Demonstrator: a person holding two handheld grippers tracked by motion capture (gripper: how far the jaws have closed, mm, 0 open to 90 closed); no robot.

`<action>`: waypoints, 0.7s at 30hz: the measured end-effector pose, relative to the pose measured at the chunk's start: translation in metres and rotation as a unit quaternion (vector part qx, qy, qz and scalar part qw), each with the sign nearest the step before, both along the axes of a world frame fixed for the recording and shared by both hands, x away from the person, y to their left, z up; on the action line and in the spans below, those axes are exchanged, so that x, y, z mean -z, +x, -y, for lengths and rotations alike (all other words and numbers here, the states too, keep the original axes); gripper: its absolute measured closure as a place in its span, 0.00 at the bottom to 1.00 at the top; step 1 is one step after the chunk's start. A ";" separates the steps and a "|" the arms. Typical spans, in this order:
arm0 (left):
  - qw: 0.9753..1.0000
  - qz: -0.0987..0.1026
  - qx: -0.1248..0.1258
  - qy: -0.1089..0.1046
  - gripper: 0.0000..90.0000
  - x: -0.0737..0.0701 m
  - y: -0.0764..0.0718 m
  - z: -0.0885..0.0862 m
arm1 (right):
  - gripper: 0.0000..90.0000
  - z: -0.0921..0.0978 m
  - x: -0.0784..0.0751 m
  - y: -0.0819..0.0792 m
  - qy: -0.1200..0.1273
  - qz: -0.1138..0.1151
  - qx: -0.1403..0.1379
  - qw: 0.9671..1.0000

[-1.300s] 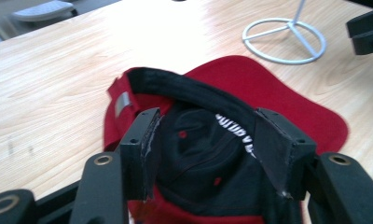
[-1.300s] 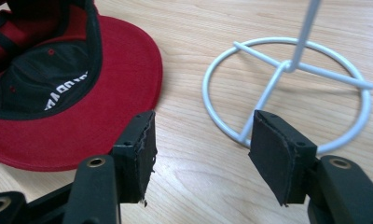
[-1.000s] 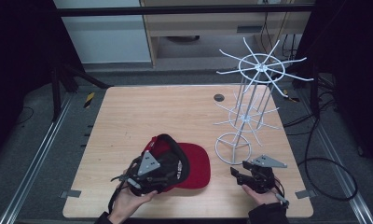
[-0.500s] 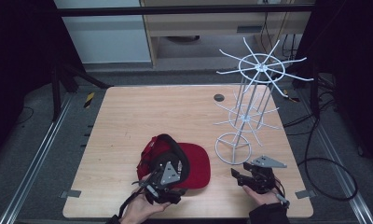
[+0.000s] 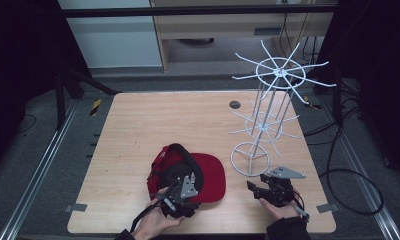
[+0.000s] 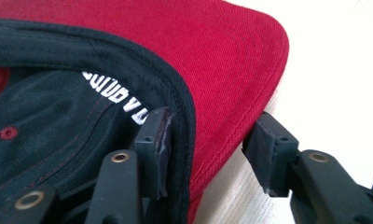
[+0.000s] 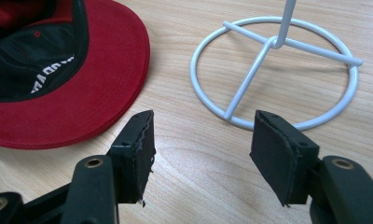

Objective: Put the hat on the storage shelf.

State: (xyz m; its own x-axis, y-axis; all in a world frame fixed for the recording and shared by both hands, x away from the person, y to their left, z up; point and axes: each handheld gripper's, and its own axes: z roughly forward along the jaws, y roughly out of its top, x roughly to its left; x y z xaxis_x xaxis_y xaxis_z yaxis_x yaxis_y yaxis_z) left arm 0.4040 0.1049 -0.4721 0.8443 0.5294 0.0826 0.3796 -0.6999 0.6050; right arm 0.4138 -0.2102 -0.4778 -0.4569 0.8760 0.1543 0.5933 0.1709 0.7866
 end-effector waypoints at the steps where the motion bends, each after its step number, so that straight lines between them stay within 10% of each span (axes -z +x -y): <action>1: 1.000 0.000 0.000 0.000 0.59 0.000 0.000 0.000 | 0.44 0.000 0.000 0.000 0.000 0.000 0.000 1.000; 11: 1.000 0.018 -0.006 0.015 0.75 -0.003 -0.002 0.002 | 0.44 0.000 0.000 0.000 0.000 0.000 0.000 1.000; 21: 0.997 0.057 -0.018 -0.039 0.88 -0.030 -0.002 -0.012 | 0.45 -0.003 0.000 0.001 0.000 0.004 -0.007 1.000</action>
State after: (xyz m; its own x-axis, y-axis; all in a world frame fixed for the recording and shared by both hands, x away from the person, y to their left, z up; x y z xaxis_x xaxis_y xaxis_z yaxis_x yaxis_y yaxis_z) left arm 0.4024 0.1166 -0.4423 0.8120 0.5681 0.1340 0.3304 -0.6366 0.6969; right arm 0.4145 -0.2071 -0.4775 -0.4705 0.8695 0.1500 0.5841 0.1795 0.7916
